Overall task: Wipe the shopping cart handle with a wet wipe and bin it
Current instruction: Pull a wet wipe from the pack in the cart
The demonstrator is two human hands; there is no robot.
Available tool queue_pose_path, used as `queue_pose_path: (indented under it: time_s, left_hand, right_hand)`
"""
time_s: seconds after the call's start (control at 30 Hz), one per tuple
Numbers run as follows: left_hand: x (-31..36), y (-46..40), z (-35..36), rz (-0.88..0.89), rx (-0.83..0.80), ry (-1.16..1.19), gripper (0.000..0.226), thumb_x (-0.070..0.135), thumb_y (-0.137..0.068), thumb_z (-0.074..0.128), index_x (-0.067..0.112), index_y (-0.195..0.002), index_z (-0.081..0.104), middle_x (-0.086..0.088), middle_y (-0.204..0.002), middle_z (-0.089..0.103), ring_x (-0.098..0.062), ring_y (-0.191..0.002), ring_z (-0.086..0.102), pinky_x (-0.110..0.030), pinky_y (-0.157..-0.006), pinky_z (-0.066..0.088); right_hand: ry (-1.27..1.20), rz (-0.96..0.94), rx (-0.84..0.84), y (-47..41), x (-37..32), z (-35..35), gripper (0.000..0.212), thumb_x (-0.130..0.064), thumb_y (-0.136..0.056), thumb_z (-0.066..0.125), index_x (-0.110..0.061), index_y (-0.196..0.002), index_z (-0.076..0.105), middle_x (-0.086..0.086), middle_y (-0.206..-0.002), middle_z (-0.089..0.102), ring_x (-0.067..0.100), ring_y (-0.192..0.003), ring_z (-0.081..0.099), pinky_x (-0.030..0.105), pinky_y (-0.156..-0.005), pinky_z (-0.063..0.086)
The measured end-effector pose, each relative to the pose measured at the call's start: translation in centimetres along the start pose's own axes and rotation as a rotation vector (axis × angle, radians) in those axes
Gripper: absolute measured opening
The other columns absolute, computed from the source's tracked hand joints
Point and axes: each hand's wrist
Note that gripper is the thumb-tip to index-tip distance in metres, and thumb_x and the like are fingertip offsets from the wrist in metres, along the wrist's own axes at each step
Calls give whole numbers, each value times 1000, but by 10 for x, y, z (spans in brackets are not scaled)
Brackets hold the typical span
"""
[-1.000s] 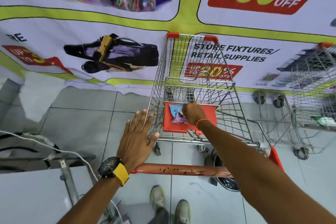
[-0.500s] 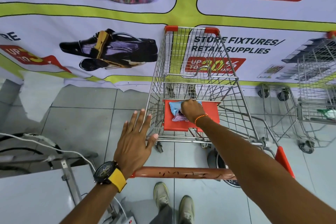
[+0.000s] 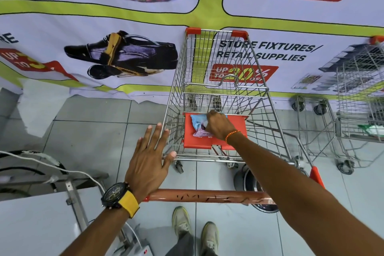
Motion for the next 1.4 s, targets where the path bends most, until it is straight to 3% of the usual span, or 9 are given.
queue_pose_path:
  time_s: [0.2,0.37,0.47,0.63,0.77,1.1,1.2,1.3,1.4]
  left_hand:
    - [2,0,0,-3,-4,-7,71,59,-96,28,27,-156,6,2,-166,-3,-20,-152,-7,-44,-121,7]
    - [2,0,0,-7,-5,-17,71,59,-96,28,26,-156,7,2,-166,-3,-21,-152,-6,-43,-121,6]
    - [3,0,-1,-8,-5,-19,71,59,-96,27,25,-156,9,1,-166,-1,-22,-152,-5,-42,-120,7]
    - [3,0,-2,-5,-1,-17,71,59,-95,28,25,-156,10,2,-166,0,-22,-152,-3,-41,-119,7]
    - [4,0,-2,-2,6,-12,71,58,-95,29,25,-155,12,2,-166,2,-23,-152,-1,-41,-118,9]
    - [7,1,-4,-9,-10,-53,72,60,-94,25,23,-155,13,-1,-165,4,-28,-152,6,-52,-117,19]
    - [11,2,-8,17,-12,-59,72,58,-95,28,24,-156,9,1,-165,0,-28,-152,8,-53,-118,14]
    - [21,6,-17,105,14,3,73,52,-96,40,23,-156,8,4,-164,2,-26,-151,16,-49,-120,15]
    - [49,3,-33,104,52,378,79,47,-92,56,20,-155,16,4,-161,22,-15,-144,27,-38,-118,24]
  right_hand:
    - [-126,6,75,11,13,-7,32,-19,-89,73,-5,-102,47,18,-94,66,26,-73,53,28,-56,39]
    - [-179,-37,109,16,12,-11,37,-16,-87,77,-9,-119,60,17,-101,66,32,-81,63,37,-69,55]
    - [-165,-23,129,17,11,-13,7,0,-85,67,-3,-87,73,20,-95,67,36,-81,66,32,-66,49]
    - [-227,23,186,25,12,-20,14,-3,-82,60,-1,-73,70,16,-85,73,31,-73,67,35,-64,55]
    - [-328,52,309,35,15,-29,18,-8,-93,64,-3,-77,72,13,-81,74,21,-69,62,26,-62,40]
    - [-696,185,525,72,-1,-73,18,-8,-99,54,-9,-86,67,8,-81,71,16,-68,59,29,-63,51]
    - [-942,123,479,85,-8,-90,13,-3,-98,57,-1,-88,66,7,-84,66,21,-69,63,39,-67,59]
    - [-1184,46,327,105,-18,-111,3,0,-95,63,0,-93,65,10,-85,65,14,-63,68,29,-68,64]
    - [-1341,-38,153,126,-30,-128,10,1,-95,62,-7,-98,66,11,-83,67,20,-68,70,29,-70,64]
Point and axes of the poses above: each hand's wrist, its own y-axis away from the middle knuckle, its own z-axis out of the palm, x = y × z
